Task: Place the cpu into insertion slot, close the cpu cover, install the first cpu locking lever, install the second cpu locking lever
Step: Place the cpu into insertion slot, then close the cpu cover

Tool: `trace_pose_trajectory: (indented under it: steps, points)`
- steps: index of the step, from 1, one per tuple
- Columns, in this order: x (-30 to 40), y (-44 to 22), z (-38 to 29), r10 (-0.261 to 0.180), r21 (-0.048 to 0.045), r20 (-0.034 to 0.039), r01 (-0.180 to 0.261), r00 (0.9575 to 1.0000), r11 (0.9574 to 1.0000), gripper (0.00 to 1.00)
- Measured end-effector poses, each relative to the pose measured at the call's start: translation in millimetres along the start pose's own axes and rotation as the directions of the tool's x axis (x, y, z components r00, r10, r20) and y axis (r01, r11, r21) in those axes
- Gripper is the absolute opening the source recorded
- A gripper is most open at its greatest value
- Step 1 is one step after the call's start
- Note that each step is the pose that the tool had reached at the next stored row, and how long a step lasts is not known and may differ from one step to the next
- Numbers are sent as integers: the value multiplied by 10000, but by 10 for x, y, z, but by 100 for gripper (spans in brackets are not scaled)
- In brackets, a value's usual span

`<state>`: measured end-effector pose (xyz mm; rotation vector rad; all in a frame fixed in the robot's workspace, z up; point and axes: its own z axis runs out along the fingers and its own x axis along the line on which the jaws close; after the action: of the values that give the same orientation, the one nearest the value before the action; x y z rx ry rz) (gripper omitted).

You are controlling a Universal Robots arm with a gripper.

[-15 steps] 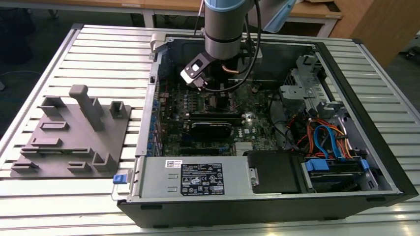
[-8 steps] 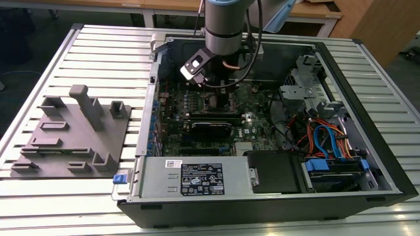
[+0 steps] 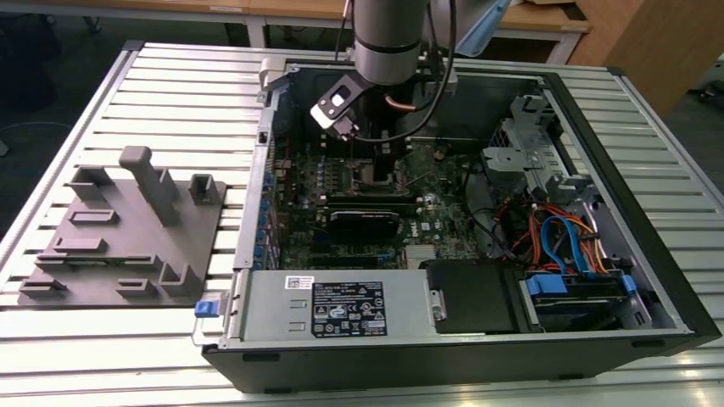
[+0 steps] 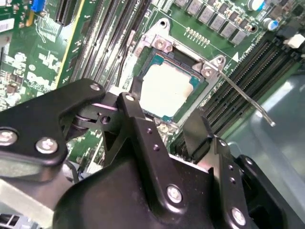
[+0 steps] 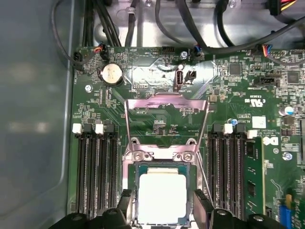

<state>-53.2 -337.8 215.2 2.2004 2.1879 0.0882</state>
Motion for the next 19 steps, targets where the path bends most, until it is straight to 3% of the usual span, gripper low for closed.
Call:
trace_pose_trajectory:
  steps: [3, 5, 6, 8, 9, 13, 19]
  points:
    - [1, 2, -18, -1, 0, -1, 1, 10000, 10000, 53]
    - [1, 2, -18, -1, 0, -1, 1, 10000, 10000, 42]
    - [0, 1, -18, -1, 0, -1, 1, 10000, 10000, 42]
    - [0, 2, -19, -1, 1, 0, 1, 10000, 10000, 30]
    - [0, 1, -19, 0, 0, -1, 0, 10000, 10000, 30]
    - [0, 1, -20, -1, 1, 0, 1, 10000, 10000, 13]
    - [0, 2, -23, -1, 1, 0, 1, 10000, 10000, 10]
